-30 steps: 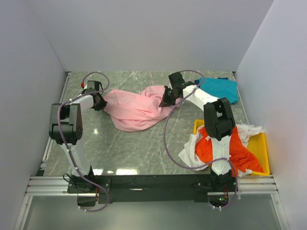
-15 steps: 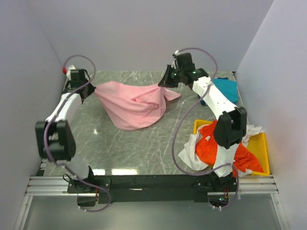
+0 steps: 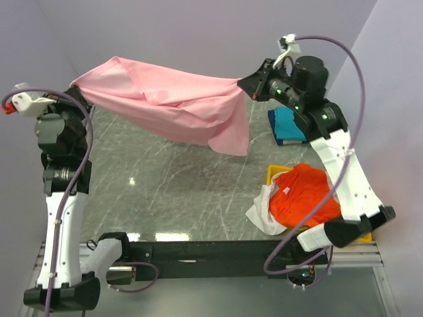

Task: Fold and stack the t-shirts
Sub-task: Flatten the tshirt out

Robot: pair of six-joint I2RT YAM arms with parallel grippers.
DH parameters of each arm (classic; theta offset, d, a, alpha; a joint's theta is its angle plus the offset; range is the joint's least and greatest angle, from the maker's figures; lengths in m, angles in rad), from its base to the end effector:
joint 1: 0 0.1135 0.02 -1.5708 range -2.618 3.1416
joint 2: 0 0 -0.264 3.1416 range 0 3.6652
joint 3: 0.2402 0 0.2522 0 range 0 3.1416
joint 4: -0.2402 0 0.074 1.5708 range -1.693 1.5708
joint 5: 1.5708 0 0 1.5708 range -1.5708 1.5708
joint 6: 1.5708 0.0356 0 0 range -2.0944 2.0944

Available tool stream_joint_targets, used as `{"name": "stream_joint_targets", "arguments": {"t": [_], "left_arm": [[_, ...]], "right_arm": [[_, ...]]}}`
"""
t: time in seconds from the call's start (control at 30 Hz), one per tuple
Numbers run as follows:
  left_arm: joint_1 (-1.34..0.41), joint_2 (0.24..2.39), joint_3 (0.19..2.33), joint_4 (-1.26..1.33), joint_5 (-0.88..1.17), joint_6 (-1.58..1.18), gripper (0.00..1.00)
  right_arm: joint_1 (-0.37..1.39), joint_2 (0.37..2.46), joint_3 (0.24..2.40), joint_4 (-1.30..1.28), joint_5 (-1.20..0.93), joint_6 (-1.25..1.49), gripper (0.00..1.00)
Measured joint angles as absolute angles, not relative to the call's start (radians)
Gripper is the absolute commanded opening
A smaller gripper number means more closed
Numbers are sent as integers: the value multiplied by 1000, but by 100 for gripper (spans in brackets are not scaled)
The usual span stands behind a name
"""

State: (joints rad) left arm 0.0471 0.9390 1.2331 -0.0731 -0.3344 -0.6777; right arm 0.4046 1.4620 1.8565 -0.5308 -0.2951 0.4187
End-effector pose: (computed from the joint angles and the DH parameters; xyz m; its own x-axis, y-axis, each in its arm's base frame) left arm 0.1854 0.0204 0.4786 0.3990 -0.5741 -0.7150 -0.1465 0.7298 -0.6678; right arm 0.2731 0.1282 0.5108 -0.3749 0.2626 -0.8891 -0.5353 0.7217 0.4389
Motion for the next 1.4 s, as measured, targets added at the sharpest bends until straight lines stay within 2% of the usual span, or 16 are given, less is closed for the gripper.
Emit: {"name": "stream_joint_targets", "arguments": {"t": [0.17, 0.33, 0.53, 0.6, 0.63, 0.67, 0.73, 0.77, 0.8, 0.93, 1.23, 1.4], "left_arm": [[47, 860, 1230, -81, -372, -656, 0], [47, 851, 1237, -123, -397, -646, 1], [47, 1053, 1329, -201, -355, -643, 0], [52, 1216, 1397, -208, -308, -641, 1], [56, 1296, 1434, -213, -283, -640, 9], [59, 1393, 1476, -214, -261, -638, 35], [64, 1563, 1573, -240, -220, -632, 61], [66, 1647, 1623, -255, -200, -632, 76], [68, 1733, 1678, -279, -180, -635, 79], [71, 1857, 1733, -352, -106, -635, 84], [72, 1631, 1420, -326, -23, -636, 83], [62, 1585, 1292, -323, 20, -640, 82]], "right_arm": [[411, 1357, 1823, -468, -270, 422, 0], [413, 1355, 1822, -429, -251, 434, 0], [369, 1550, 1872, -472, -232, 537, 0], [319, 1653, 1847, -459, -265, 585, 0], [294, 1710, 1830, -455, -284, 601, 10], [276, 1761, 1820, -457, -298, 613, 20], [244, 1902, 1824, -472, -320, 617, 37], [232, 1975, 1841, -494, -325, 613, 41], [227, 2029, 1863, -522, -327, 605, 47], [241, 2130, 1854, -608, -329, 559, 55], [409, 1782, 1536, -613, -264, 510, 55], [479, 1732, 1414, -632, -210, 496, 53]]}}
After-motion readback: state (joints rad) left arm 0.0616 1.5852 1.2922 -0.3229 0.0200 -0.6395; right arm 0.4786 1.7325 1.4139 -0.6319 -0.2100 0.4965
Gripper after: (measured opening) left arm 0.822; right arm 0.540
